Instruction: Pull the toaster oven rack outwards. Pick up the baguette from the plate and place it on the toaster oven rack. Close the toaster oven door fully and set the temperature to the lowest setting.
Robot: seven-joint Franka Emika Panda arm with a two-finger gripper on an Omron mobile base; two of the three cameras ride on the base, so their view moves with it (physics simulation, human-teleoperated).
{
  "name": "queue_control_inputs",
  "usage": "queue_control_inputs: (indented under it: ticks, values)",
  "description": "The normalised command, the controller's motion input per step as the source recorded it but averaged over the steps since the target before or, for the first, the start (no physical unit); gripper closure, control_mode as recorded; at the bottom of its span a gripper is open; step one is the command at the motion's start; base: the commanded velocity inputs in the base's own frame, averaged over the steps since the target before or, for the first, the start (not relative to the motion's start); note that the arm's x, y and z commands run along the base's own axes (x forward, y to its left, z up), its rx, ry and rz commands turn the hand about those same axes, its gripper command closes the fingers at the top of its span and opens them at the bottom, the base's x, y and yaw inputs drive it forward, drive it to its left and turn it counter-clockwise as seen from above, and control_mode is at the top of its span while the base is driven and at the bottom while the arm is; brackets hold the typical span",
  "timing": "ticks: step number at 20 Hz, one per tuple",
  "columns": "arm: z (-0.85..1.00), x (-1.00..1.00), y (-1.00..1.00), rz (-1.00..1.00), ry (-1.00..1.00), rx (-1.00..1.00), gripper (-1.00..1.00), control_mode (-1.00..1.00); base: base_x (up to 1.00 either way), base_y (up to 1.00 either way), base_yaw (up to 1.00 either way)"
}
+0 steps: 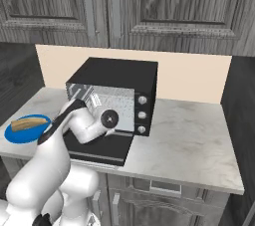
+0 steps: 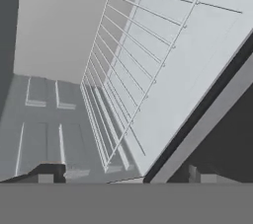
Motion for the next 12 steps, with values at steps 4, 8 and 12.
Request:
queue_control_inputs:
  ticks: [4,8,12]
  values:
    - [0.0,0.0,0.0,-0.04,-0.08,0.15,-1.0,-1.0,0.0,0.0,0.0]
    - [0.05,0.02,0.0,0.0,0.07,0.01,-1.0,-1.0,0.0,0.0,0.0]
    - [0.0,0.06,0.0,-0.02,0.09,0.0,-1.0,-1.0,0.0,0.0,0.0]
